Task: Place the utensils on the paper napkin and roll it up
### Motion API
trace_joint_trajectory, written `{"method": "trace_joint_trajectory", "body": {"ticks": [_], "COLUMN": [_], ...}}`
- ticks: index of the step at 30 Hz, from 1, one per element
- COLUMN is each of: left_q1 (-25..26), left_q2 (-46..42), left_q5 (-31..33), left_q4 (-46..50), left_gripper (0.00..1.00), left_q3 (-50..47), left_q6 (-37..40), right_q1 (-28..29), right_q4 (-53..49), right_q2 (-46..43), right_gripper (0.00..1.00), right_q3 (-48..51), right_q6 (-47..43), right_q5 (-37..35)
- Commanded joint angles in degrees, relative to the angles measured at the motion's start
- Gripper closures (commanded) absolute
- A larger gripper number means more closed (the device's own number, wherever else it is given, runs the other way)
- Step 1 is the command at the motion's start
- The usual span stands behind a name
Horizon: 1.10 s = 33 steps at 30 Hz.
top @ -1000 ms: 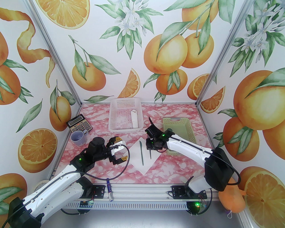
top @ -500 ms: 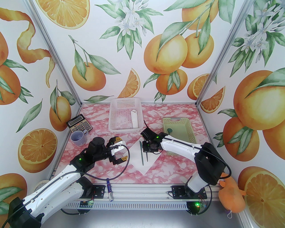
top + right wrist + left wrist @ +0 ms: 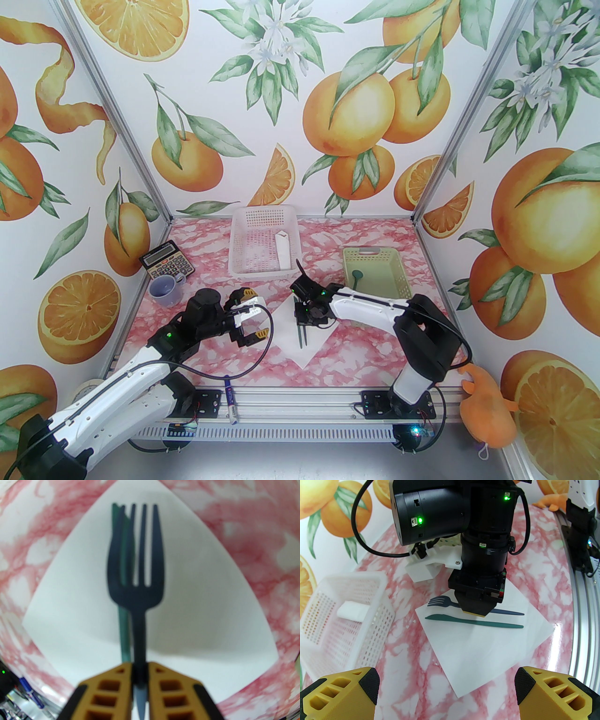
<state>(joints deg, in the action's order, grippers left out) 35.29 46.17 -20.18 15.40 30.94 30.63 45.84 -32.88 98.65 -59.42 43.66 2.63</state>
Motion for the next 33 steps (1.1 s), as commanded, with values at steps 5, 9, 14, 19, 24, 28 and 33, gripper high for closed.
{"method": "trace_joint_trajectory", "body": {"ticks": [5, 9, 14, 19, 24, 28, 33], "left_q1": [0.0, 0.0, 0.0, 0.0, 0.0, 0.1, 0.1], "left_q2": [0.2, 0.3, 0.2, 0.3, 0.2, 0.3, 0.5], "left_q5": [-1.3, -1.4, -1.4, -1.4, -1.4, -1.4, -1.4], "left_q4": [0.2, 0.1, 0.2, 0.2, 0.3, 0.4, 0.4], "left_gripper": [0.00, 0.00, 0.00, 0.00, 0.00, 0.00, 0.00], "left_q3": [0.2, 0.2, 0.2, 0.2, 0.2, 0.2, 0.2], "left_q6": [1.3, 1.3, 1.4, 1.4, 1.4, 1.4, 1.4], "right_q1": [0.3, 0.4, 0.3, 0.4, 0.3, 0.3, 0.4], "right_q4": [1.7, 2.0, 2.5, 2.6, 2.7, 3.0, 3.0], "right_q2": [1.4, 2.0, 2.4, 2.8, 3.4, 3.6, 3.4], "right_gripper": [0.83, 0.83, 0.82, 0.82, 0.82, 0.81, 0.80], "right_q3": [0.6, 0.6, 0.6, 0.3, 0.4, 0.6, 0.6], "right_q6": [0.5, 0.5, 0.6, 0.6, 0.7, 0.8, 0.9], "right_q5": [0.5, 0.9, 1.2, 1.4, 1.8, 2.0, 2.0]}}
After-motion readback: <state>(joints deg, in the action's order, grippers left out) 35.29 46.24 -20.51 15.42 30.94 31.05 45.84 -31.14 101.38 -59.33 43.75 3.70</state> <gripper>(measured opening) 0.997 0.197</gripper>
